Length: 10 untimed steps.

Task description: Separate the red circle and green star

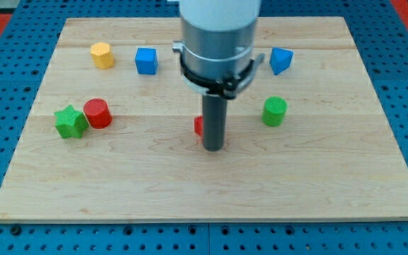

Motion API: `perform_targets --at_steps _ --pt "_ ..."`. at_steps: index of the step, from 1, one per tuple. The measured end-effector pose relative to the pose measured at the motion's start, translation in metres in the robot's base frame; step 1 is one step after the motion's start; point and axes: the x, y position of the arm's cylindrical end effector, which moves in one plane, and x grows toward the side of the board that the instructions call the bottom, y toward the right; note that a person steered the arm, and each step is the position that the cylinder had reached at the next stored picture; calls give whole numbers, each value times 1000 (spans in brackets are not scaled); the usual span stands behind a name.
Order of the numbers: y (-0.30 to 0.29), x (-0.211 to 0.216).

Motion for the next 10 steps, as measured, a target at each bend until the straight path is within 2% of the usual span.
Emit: perform_targets --at_steps 1,2,3,4,5,7,9,10 --pt "-7 -21" --pt "-8 2" --pt "-77 51" --pt "-177 67" --pt "-208 37" --pt "-200 -27" --pt "-196 -32" --pt "-192 -49"
